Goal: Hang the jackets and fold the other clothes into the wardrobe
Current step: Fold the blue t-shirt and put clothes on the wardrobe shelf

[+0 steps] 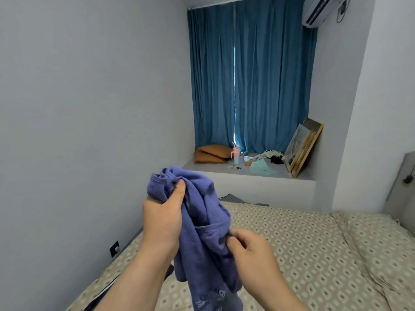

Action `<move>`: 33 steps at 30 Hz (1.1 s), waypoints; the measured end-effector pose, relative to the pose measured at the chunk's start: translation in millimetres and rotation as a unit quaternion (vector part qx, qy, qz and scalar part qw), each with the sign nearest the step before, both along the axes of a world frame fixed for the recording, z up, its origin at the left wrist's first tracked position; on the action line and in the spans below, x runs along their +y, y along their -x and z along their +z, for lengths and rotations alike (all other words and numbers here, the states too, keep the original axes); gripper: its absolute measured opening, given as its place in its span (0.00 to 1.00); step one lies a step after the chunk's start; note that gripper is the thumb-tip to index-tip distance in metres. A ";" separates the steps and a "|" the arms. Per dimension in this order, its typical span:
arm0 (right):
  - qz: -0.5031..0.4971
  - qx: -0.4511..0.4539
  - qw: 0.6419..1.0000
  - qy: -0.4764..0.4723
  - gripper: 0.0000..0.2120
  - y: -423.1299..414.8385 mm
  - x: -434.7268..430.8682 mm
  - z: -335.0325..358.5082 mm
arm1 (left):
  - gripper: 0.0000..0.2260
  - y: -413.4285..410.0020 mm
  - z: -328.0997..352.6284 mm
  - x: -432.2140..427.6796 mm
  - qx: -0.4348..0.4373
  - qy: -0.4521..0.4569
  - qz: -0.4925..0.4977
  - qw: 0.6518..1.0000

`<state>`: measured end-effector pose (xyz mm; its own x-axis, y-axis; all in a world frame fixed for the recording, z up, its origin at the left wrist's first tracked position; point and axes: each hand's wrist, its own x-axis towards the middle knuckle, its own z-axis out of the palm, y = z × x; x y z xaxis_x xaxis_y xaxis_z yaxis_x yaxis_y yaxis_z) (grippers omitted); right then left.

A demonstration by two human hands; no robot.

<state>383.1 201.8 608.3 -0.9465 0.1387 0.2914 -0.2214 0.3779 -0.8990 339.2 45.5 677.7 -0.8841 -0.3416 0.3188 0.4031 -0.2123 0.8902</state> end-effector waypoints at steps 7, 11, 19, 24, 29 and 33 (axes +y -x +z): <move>-0.064 0.002 0.994 0.092 0.15 87.5 -32.1 -8.5 | 0.10 34.8 -48.4 -113.8 -0.076 0.031 -0.093 0.992; -0.078 0.005 0.995 0.055 0.14 137.2 -59.6 -12.3 | 0.19 46.6 -84.9 -184.4 -0.167 0.097 -0.082 0.978; 0.015 0.023 0.999 -0.022 0.14 210.8 -150.5 -35.4 | 0.12 37.2 -153.4 -325.8 -0.264 0.085 0.002 0.961; 0.155 -0.018 0.985 -0.076 0.14 236.8 -222.1 -73.2 | 0.10 5.7 -206.5 -386.0 -0.297 0.068 0.120 0.945; 0.306 -0.092 0.941 -0.113 0.13 251.2 -270.3 -119.3 | 0.14 -21.1 -251.6 -410.8 -0.346 0.071 0.253 0.901; 0.368 -0.102 0.909 -0.170 0.05 274.2 -290.0 -156.2 | 0.09 -35.7 -282.0 -415.7 -0.367 0.084 0.295 0.878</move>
<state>108.9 -88.2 452.2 -0.7856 -0.6187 0.0076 -0.3688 0.4583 -0.8087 374.9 -370.2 395.7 -0.5565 -0.8124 -0.1741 -0.2974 -0.0009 0.9548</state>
